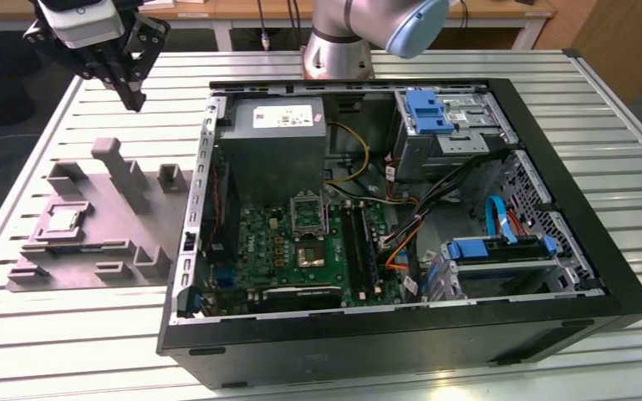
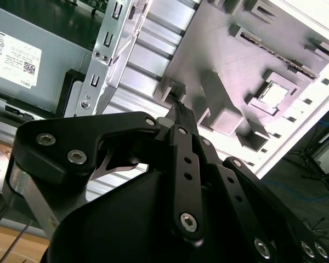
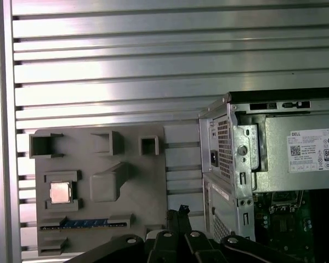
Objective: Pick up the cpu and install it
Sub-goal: 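Reach for the cpu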
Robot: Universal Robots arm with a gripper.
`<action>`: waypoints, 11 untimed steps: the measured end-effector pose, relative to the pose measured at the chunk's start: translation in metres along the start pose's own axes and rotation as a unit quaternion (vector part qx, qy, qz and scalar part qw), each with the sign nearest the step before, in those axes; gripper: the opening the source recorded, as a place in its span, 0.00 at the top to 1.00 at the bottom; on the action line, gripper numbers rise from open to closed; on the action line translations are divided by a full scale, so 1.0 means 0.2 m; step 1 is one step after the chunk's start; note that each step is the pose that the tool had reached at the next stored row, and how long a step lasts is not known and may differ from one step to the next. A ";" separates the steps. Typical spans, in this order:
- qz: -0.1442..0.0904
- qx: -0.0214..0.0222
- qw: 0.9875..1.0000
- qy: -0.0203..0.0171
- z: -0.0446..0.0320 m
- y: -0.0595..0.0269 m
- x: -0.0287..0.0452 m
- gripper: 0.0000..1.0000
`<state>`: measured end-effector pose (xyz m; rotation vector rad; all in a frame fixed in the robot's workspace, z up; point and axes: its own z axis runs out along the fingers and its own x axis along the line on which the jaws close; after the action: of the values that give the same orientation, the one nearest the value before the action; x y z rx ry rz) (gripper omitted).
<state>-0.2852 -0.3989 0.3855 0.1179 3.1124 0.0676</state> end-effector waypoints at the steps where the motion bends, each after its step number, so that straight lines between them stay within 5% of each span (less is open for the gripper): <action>1: 0.000 0.000 1.000 0.000 0.000 0.000 0.005 0.89; 11: 0.000 0.000 1.000 0.000 0.000 -0.004 0.050 0.89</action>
<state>-0.2953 -0.3989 0.3853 0.1180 3.1125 0.0676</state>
